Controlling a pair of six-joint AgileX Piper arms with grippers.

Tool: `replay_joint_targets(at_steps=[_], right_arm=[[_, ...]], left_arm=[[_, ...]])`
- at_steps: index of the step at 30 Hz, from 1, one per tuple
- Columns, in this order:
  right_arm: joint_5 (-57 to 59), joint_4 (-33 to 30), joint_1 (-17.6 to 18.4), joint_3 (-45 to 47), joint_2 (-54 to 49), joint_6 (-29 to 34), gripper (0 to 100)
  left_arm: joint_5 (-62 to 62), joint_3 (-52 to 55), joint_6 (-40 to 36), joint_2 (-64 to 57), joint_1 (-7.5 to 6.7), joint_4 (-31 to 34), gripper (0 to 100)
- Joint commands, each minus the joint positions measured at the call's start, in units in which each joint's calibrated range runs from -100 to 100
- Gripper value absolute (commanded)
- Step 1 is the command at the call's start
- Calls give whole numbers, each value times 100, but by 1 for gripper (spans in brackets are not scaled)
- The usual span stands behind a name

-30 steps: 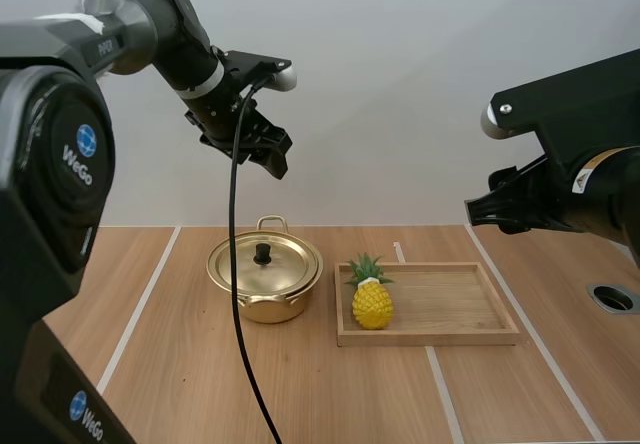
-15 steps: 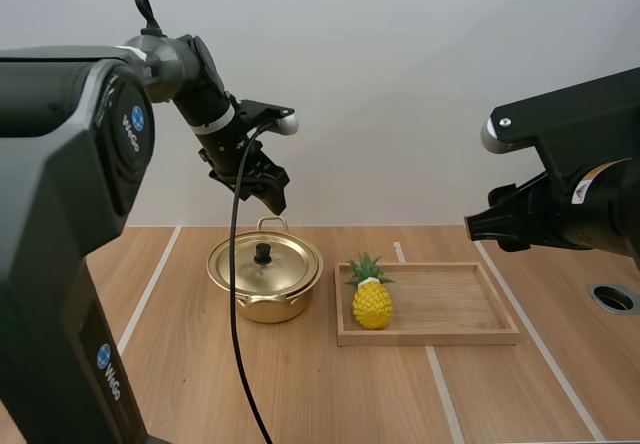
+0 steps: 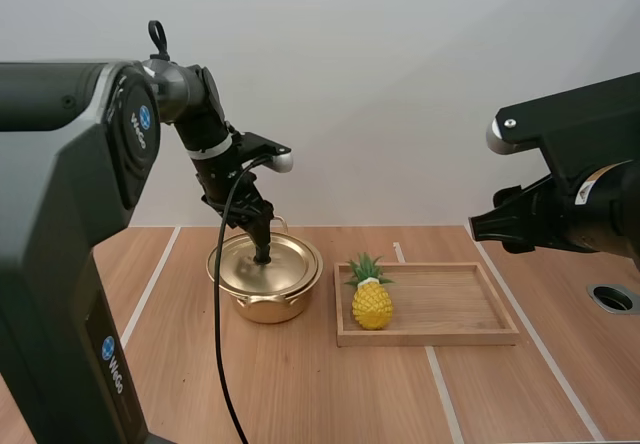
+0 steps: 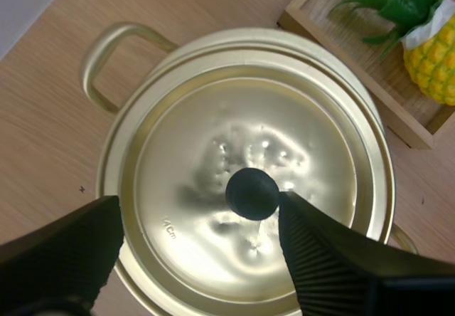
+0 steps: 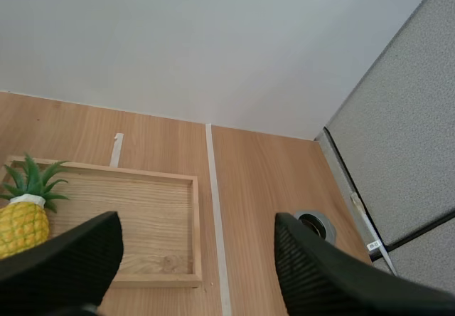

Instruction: Open the pot, put the pineapple inside, and close it

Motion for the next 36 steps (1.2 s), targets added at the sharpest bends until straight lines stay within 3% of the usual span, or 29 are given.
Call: replay_joint_targets(at_steps=[1,14,36], right_arm=[[2,3,-23,-44,-16,-45,100],[-41,3,-23,-44,-16,-45,100],[-41,3,-23,-44,-16,-45,100]], left_arm=[[0,153,55,-24,-20,41,100],[0,342,437,-39,-20,-767,100],[0,416,374,-27,-20,-745,100]])
